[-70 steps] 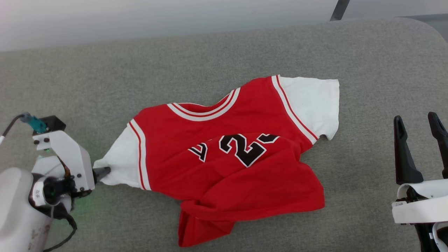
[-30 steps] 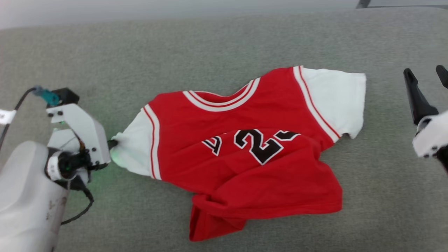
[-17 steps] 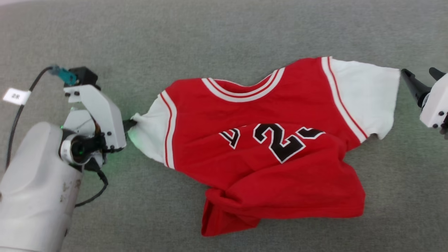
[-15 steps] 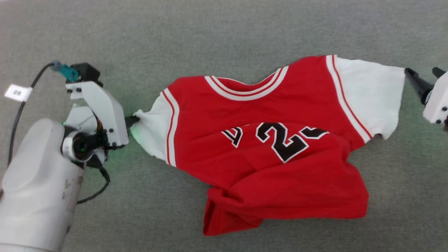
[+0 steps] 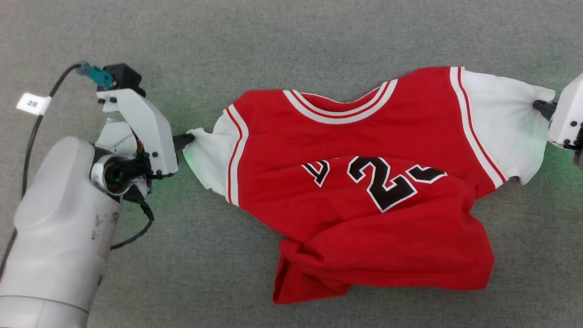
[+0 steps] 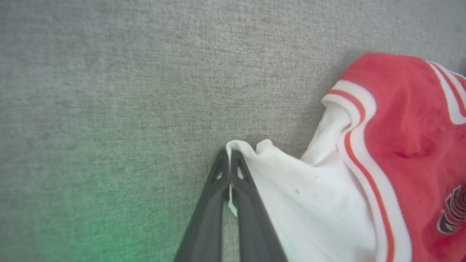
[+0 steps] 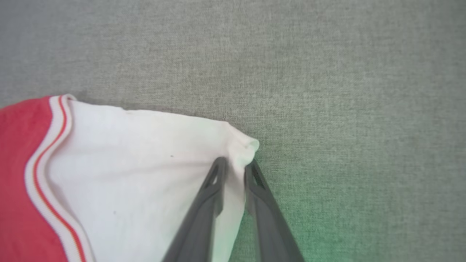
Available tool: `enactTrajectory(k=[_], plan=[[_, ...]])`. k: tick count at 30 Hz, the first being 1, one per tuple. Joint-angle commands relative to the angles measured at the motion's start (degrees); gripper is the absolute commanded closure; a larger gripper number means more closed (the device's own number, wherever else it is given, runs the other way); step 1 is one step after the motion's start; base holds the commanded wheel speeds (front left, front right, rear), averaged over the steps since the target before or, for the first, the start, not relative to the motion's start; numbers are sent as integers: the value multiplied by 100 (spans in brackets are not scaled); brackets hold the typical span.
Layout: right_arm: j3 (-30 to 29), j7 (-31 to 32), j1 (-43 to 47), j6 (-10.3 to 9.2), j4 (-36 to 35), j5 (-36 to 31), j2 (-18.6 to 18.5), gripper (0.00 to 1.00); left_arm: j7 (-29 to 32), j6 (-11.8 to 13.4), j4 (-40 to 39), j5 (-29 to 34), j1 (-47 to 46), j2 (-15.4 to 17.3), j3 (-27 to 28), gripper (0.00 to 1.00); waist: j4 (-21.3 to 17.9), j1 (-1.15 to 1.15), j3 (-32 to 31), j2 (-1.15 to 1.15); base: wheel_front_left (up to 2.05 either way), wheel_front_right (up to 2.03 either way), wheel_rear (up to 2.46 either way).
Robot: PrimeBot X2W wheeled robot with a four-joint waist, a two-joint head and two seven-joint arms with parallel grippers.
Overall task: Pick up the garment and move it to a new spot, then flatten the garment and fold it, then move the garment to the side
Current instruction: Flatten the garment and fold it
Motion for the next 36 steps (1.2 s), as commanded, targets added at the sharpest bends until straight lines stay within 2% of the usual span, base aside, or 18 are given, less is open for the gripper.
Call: enactTrajectory(k=[1, 10, 22, 27, 36], plan=[[36, -9, 37, -4, 117, -38, 94, 100, 0, 53, 252, 55, 197, -12, -87, 100, -8, 0, -25, 0, 0, 0, 0], [-26, -210, -394, -3, 286, 260, 174, 100, -118, -40, 409, 49, -196, 228, -7, 100, -203, 0, -391, 0, 0, 0, 0], [584, -658, -1240, -4, -411, 453, 296, 100, -364, -22, 299, 343, -1339, 465, -43, 100, -509, 0, -1246, 0, 0, 0, 0], [989, -1244, -1680, -4, -530, 436, 343, 100, -801, -67, 312, 623, -1929, 571, -108, 100, -576, 0, -1474, 0, 0, 0, 0], [1704, -3024, -2426, -4, -326, 328, 200, 100, -1709, -124, 605, 902, -2831, 584, -132, 100, -577, 0, -1695, 0, 0, 0, 0]])
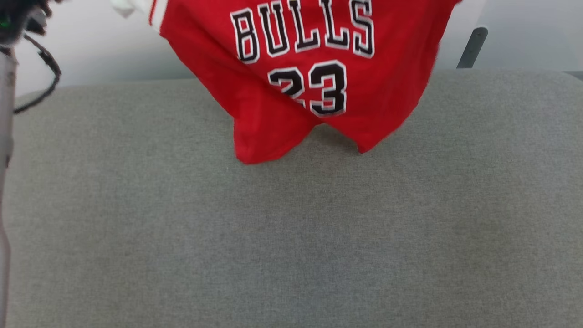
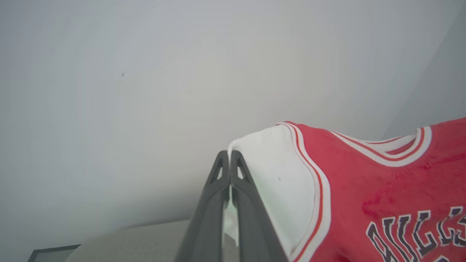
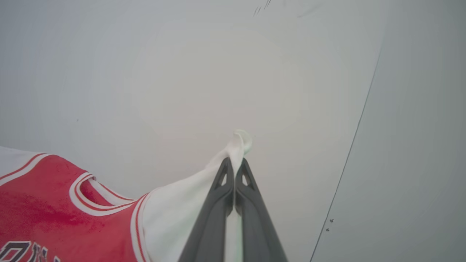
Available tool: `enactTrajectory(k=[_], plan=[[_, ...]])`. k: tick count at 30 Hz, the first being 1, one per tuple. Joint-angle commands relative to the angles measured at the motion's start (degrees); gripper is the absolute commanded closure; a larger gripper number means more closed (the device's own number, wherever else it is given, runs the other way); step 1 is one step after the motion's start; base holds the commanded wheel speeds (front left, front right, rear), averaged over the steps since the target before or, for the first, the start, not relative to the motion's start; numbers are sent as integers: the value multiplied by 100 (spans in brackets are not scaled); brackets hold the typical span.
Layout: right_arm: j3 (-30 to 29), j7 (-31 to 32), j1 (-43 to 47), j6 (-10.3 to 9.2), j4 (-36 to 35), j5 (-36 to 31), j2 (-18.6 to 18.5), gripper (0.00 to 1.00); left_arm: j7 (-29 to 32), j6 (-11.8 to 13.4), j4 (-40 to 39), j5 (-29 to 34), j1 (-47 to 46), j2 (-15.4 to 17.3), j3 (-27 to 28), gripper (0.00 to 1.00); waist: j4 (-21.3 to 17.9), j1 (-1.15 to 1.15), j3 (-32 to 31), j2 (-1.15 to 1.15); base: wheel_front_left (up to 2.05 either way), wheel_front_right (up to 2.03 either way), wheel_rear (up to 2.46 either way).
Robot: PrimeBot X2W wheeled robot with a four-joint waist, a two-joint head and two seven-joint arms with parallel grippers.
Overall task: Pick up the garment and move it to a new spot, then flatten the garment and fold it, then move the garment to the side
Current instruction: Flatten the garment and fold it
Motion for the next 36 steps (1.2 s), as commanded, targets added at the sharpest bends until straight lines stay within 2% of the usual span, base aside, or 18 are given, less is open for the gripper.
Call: enactTrajectory(k=[1, 6, 12, 18, 21, 27, 30, 31, 33, 36], plan=[[109, -221, -98, -4, 81, -41, -18, 100, -115, -13, 73, 52, -113, 13, -6, 100, 8, 0, -50, 0, 0, 0, 0], [342, -876, -409, -4, 509, 7, -46, 100, -700, -44, 299, 146, -430, 6, 3, 100, 45, 0, -111, 0, 0, 0, 0], [615, -911, -746, -4, 949, 229, -57, 100, -878, -68, 594, 173, -697, -34, -119, 100, 100, 0, 70, 0, 0, 0, 0], [845, -924, -1254, -4, 1080, 369, -188, 100, -983, -93, 666, 170, -1186, 10, -180, 100, 120, 0, 890, 0, 0, 0, 0], [940, -1106, -1634, -4, 1190, 188, -281, 100, -1250, -55, 655, 319, -1559, 29, -235, 100, 129, 0, 1449, 0, 0, 0, 0], [908, -2297, -2634, -4, 1593, -741, -378, 100, -2128, 184, 742, 558, -2537, -159, -204, 100, 229, 0, 2553, 0, 0, 0, 0], [728, -2583, -3149, -4, 1622, -1423, -454, 100, -2594, 194, 781, 604, -2993, -285, -157, 100, 338, 0, 3027, 0, 0, 0, 0], [657, -2609, -3258, -4, 1545, -1688, -487, 100, -2808, 171, 763, 595, -3140, -329, -124, 100, 383, 0, 3184, 0, 0, 0, 0], [353, -2619, -3389, -4, 940, -2250, -583, 100, -3174, 140, 766, 566, -3361, -444, -77, 100, 513, 0, 3496, 0, 0, 0, 0], [-36, -2608, -3075, -4, 97, -3037, -627, 100, -3717, 41, 688, 464, -3573, -584, 43, 100, 696, 0, 3897, 0, 0, 0, 0]])
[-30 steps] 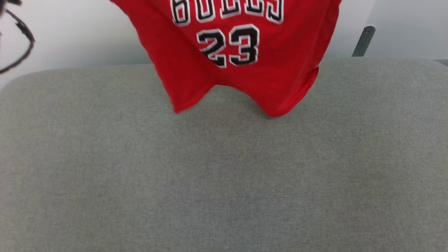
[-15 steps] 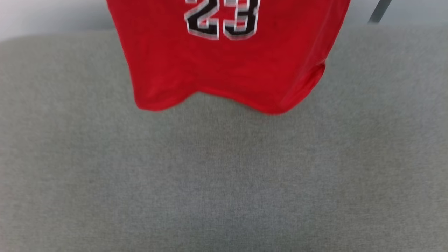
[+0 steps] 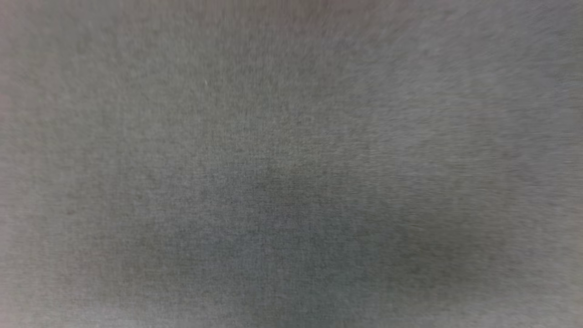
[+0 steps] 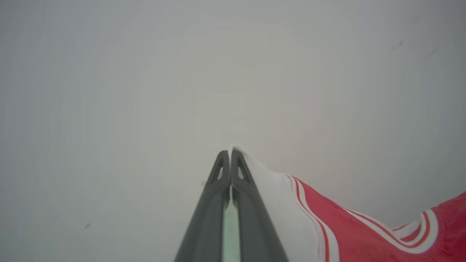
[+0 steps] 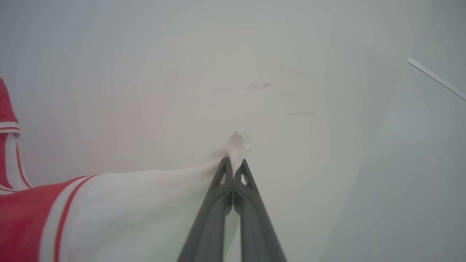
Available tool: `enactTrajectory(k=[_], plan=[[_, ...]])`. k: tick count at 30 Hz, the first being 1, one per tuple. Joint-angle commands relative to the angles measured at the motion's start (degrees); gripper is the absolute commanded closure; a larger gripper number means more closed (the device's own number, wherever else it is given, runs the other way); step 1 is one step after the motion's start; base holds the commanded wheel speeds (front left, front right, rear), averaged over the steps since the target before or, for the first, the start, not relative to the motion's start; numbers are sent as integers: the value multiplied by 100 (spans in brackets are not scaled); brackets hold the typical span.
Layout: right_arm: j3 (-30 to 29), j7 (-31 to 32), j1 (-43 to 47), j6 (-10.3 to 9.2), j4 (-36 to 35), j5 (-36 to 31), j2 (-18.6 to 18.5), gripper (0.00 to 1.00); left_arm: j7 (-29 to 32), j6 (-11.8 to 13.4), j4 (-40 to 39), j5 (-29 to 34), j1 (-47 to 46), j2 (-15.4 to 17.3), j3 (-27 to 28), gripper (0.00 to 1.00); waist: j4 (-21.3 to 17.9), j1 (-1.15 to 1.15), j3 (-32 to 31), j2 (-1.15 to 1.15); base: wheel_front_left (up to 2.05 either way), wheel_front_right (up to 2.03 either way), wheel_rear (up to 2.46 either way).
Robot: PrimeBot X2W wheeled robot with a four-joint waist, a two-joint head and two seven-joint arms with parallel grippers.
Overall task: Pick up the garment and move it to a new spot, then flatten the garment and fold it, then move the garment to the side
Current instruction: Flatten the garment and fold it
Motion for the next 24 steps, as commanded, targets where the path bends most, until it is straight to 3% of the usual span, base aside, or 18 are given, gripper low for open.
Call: enactTrajectory(k=[1, 6, 12, 18, 24], plan=[[-182, 8, 353, -4, -262, -334, 22, 100, -178, -81, -86, -24, -37, -63, 30, 100, 477, 0, 1246, 0, 0, 0, 0], [-464, 5, 914, -4, -719, -847, 127, 100, -288, -162, -461, -83, 319, -174, 268, 100, 653, 0, 1643, 0, 0, 0, 0], [-322, 4, 1539, -4, -958, -710, 56, 100, -278, -184, -944, 63, 1257, -349, 625, 100, 794, 0, 1662, 0, 0, 0, 0], [253, 2, 2102, -5, -1071, 47, -292, 100, -279, -189, -1017, -278, 2135, -446, 204, 100, 906, 0, 1294, 0, 0, 0, 0], [618, 4, 2979, -5, -1554, 924, -787, 100, -94, -190, -1453, -1093, 3010, -230, -482, 100, 964, 0, 836, 0, 0, 0, 0]])
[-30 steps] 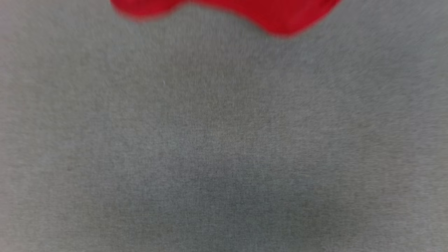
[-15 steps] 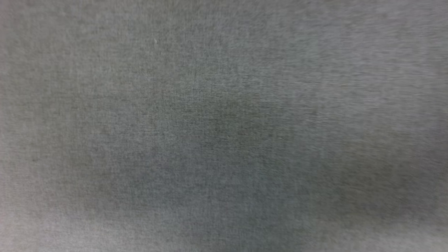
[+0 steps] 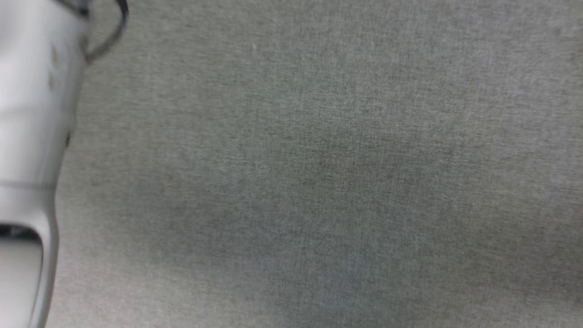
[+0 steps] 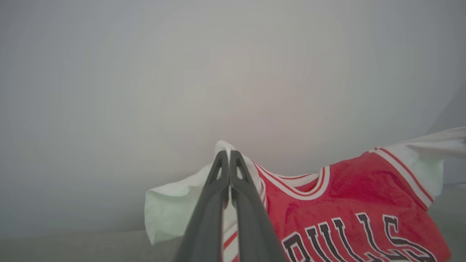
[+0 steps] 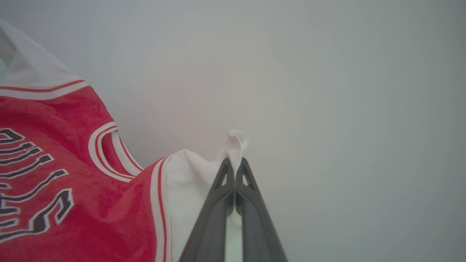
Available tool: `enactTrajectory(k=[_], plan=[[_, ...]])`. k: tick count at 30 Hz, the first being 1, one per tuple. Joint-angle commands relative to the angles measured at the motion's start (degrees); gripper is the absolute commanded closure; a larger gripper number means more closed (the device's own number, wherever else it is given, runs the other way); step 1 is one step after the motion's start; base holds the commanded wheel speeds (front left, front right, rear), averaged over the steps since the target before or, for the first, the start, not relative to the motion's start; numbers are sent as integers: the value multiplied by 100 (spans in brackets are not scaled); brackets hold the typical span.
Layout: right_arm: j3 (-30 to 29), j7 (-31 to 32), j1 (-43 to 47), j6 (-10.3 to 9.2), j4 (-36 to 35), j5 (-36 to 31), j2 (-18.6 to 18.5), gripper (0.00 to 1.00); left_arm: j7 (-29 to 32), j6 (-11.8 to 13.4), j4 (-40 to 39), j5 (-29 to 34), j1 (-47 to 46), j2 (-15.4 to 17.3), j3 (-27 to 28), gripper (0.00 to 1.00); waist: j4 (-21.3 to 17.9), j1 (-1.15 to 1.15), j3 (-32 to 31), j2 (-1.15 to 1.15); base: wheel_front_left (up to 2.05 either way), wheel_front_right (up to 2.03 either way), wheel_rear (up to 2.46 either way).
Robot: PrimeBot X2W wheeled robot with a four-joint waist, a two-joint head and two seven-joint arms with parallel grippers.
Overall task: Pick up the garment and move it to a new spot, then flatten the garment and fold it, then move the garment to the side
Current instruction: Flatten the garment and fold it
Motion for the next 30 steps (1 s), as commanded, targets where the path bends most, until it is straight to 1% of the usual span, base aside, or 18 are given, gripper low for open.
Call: enactTrajectory(k=[1, 6, 9, 12, 15, 17, 21, 25, 27, 30], plan=[[18, 1, 251, -6, -127, 142, -127, 100, 0, -22, -128, -102, 251, 121, -100, 100, 60, 0, -422, 0, 0, 0, 0], [-95, 1, 1513, -5, -817, 677, -583, 100, 126, -20, -907, -732, 1272, 653, -637, 100, -2, 0, -1004, 0, 0, 0, 0], [-299, 1, 2403, -6, -1218, 806, -790, 100, 156, -21, -1306, -926, 1898, 1058, -876, 100, -40, 0, -1355, 0, 0, 0, 0], [-547, 1, 3417, -5, -1583, 811, -904, 100, 192, -22, -1644, -1027, 2575, 1427, -1094, 100, -84, 0, -1709, 0, 0, 0, 0], [-931, 0, 4444, -6, -1896, 765, -831, 100, 248, -7, -1893, -1108, 3283, 1770, -1215, 100, -154, 0, -2038, 0, 0, 0, 0], [-1169, 3, 5087, -6, -2061, 737, -740, 100, 233, 101, -2096, -1170, 3744, 1926, -1267, 100, -193, 0, -2224, 0, 0, 0, 0], [-1576, 3, 6210, -5, -2376, 546, -566, 100, 202, 420, -2543, -1283, 4655, 2230, -1340, 100, -269, 0, -2554, 0, 0, 0, 0], [-1868, 2, 7130, -6, -2736, 254, -447, 100, 185, 828, -2980, -1406, 5442, 2482, -1381, 100, -331, 0, -2805, 0, 0, 0, 0], [-1886, 2, 7523, -6, -2905, 34, -483, 100, 154, 1037, -3102, -1486, 5827, 2563, -1392, 100, -382, 0, -2918, 0, 0, 0, 0], [-2020, 2, 8047, -6, -3067, -109, -359, 100, 59, 1334, -3219, -1567, 6338, 2676, -1362, 100, -450, 0, -3071, 0, 0, 0, 0]])
